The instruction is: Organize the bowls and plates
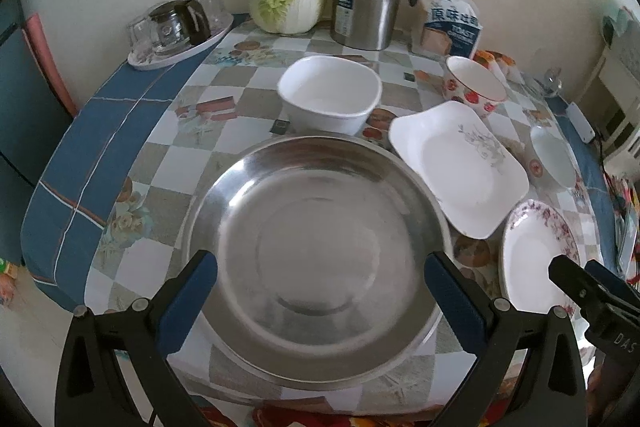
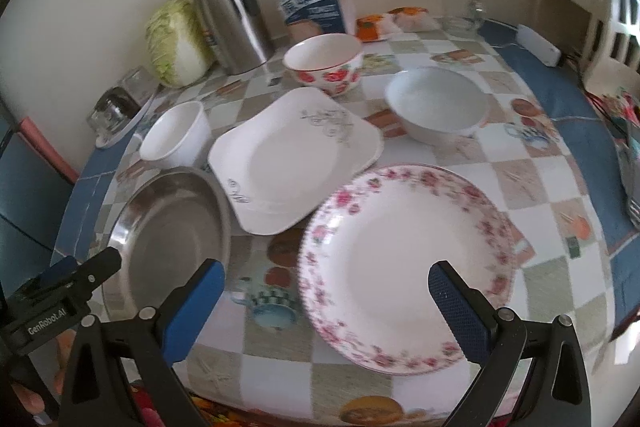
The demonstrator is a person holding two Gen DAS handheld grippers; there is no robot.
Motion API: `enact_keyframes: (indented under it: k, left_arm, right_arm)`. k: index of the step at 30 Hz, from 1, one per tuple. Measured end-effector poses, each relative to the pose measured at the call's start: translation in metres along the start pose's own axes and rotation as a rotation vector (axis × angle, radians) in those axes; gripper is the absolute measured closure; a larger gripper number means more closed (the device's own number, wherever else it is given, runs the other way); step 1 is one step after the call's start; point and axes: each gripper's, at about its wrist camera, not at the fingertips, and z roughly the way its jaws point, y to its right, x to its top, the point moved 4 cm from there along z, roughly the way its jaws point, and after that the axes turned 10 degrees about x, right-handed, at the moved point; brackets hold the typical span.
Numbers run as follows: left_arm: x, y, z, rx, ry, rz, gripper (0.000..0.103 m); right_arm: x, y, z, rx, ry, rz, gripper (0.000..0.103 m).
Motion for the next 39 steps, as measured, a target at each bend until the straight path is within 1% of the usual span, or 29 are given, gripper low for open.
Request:
enact_keyframes:
  k: [6,11,22,25,29,33,39]
  left_arm:
    - [0.001,-0.026,0.015,-0.029,-0.024,-0.057,0.000]
    - [0.002,-0.046,0.026,-0.041,-0.037,-0.101,0.000]
    - [0.000,-0.078,0.052,-0.076,-0.069,-0.188,0.000]
    - [0.000,-0.086,0.060,-0.072,-0.078,-0.212,0.000]
    - [-0.001,-0.096,0.070,-0.065,-0.088,-0.238,0.000]
    - [-0.003,-0.101,0.079,-0.091,-0.101,-0.270,0.000]
    - [-0.005,-0.101,0.091,-0.126,-0.122,-0.289,0.000]
  right_arm:
    - [0.006,-0.025,0.019,0.013,-0.025,-0.033,0.000]
    - [0.009,-0.039,0.036,0.007,-0.050,-0.058,0.000]
    - [0.018,-0.054,0.066,-0.004,-0.092,-0.098,0.000]
    - [0.018,-0.054,0.075,0.001,-0.100,-0.098,0.000]
    - [0.013,-0.051,0.087,0.028,-0.118,-0.080,0.000]
    - [0.004,-0.052,0.099,0.065,-0.153,-0.072,0.000]
    - [-0.003,-0.066,0.110,0.099,-0.177,-0.130,0.000]
